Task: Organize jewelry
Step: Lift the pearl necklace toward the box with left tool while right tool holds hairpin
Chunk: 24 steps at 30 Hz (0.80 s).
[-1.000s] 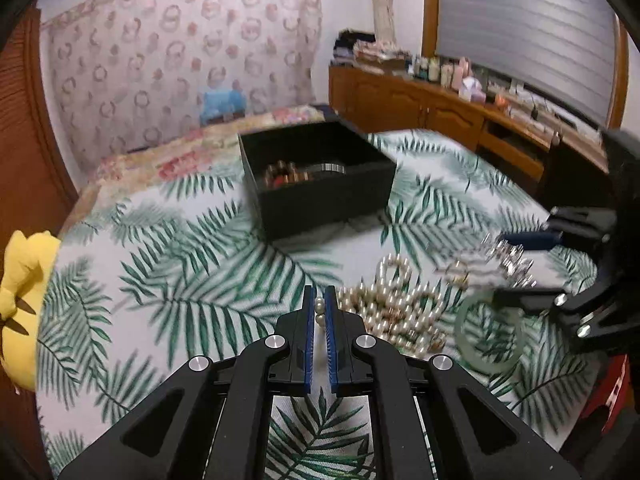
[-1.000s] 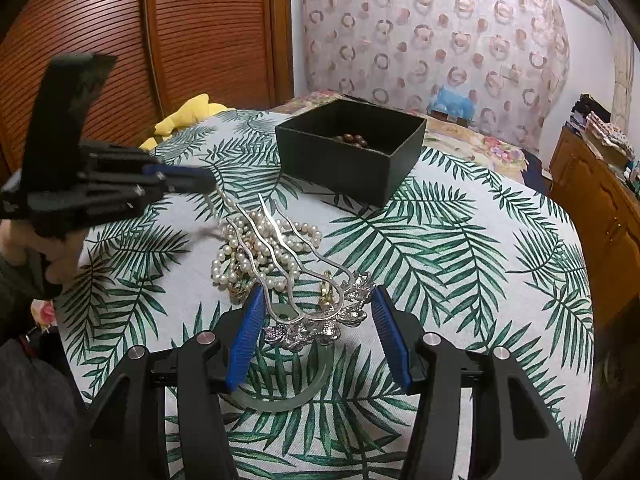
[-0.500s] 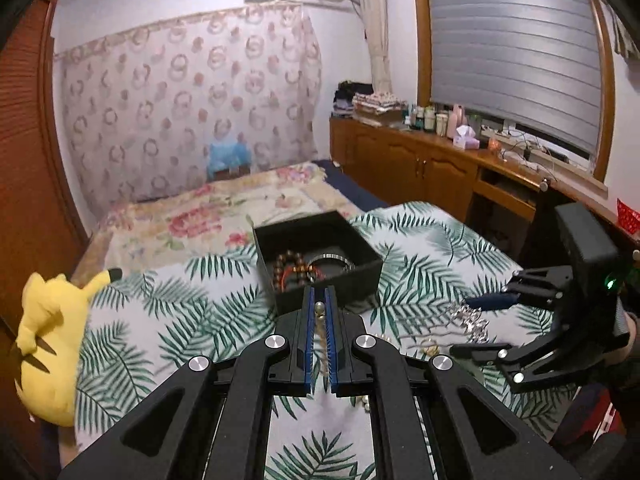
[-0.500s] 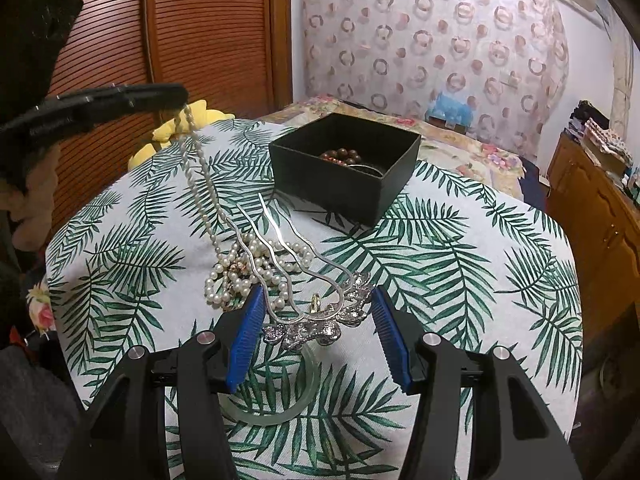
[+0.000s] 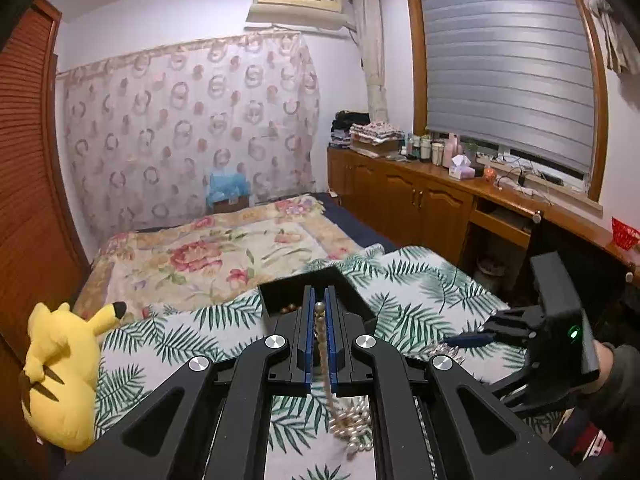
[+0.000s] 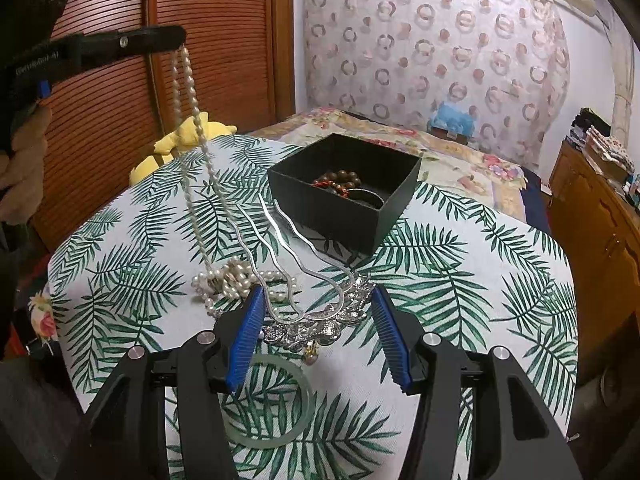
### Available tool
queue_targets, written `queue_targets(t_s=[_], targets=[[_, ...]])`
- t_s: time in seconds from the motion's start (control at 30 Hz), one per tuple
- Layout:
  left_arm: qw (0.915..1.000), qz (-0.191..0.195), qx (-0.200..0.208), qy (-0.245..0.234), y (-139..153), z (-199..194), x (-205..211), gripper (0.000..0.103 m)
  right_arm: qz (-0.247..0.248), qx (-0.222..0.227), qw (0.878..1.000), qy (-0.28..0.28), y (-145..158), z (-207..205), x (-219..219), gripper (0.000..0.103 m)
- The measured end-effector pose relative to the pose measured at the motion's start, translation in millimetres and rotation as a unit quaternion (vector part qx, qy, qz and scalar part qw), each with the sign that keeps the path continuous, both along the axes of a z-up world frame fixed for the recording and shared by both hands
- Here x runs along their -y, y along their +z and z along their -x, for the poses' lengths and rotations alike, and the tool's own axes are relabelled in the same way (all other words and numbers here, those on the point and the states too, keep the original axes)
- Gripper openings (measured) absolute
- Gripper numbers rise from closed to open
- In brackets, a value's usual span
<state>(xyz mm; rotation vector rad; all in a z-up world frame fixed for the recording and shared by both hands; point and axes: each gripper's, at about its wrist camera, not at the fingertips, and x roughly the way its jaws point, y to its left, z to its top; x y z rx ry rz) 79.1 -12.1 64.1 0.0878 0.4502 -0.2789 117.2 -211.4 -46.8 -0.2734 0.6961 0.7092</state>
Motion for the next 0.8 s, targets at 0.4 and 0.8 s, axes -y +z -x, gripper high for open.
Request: queue_targets(t_s=[0.4,0.8], targets=[[0.9996,0.010,0.026,-0.009,34.9,-18.7,0.7,0.004,-0.005,-0.010,1.000,-0.014,2.3,-29.1,3.6,0.057],[0.9996,0.013,0.017,-0.017,38.4,-39.5,-1.9,0.004,-0.005,-0.020,0.999,-0.024,2.9,-54.5,6.9,0.057]])
